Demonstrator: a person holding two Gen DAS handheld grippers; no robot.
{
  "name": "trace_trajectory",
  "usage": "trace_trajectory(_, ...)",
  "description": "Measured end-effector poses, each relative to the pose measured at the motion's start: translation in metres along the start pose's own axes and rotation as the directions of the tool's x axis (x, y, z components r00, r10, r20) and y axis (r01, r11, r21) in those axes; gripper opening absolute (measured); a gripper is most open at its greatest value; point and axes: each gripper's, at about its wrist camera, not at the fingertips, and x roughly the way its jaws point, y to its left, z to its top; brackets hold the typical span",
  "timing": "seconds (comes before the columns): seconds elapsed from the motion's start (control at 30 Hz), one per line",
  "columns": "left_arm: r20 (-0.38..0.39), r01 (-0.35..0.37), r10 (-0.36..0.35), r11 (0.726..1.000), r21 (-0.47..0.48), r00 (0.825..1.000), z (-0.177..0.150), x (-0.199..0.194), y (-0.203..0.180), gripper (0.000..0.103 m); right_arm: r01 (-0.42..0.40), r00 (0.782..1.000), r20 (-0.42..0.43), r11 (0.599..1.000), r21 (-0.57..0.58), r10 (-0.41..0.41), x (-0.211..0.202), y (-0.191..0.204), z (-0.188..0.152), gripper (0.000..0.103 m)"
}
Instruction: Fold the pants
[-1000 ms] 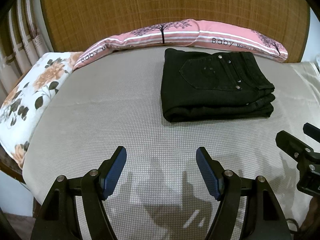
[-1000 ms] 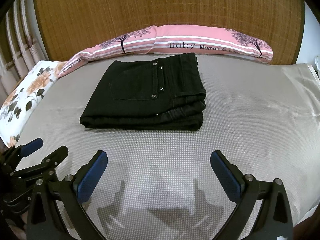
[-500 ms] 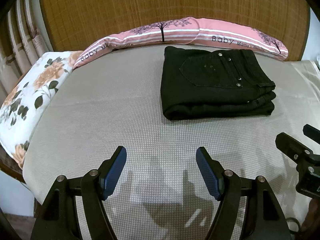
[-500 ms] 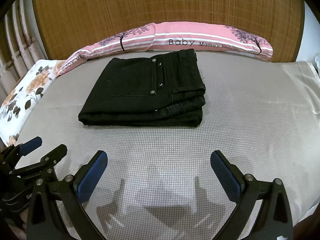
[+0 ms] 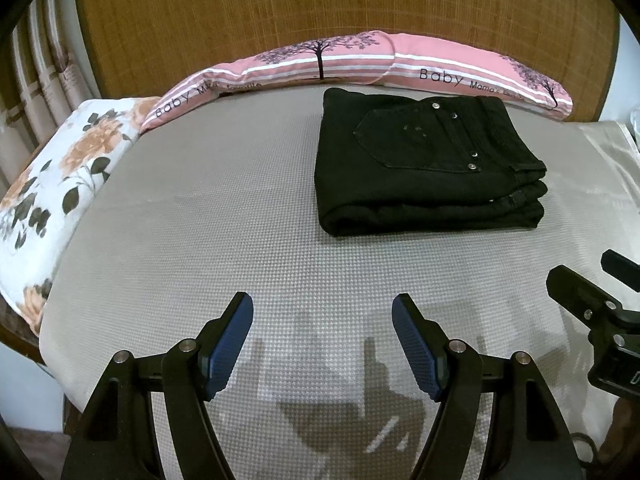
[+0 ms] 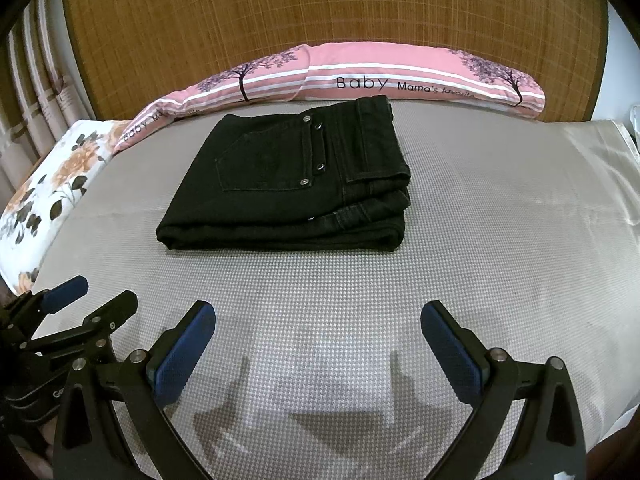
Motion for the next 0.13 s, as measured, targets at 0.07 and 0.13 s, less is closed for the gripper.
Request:
trace_trajectory(0.07,-0.004,0.009,-0.009,1.000,-0.006,1.000,0.0000,0.0001,0.0011,0.072,0.000,1.000,0.000,1.000,0.001,0.000,0.0000,0.0000,-0.0001,0.102)
trace_trajectory(0.13,-0.011,0.016,-0.016,1.000,-0.010,1.000,0.0007,0.0009,0.0019,0.072,0.002,1.000,0.001,1.000,0.001,-0.002,-0.0006,0.0007,-0.0010,0.102)
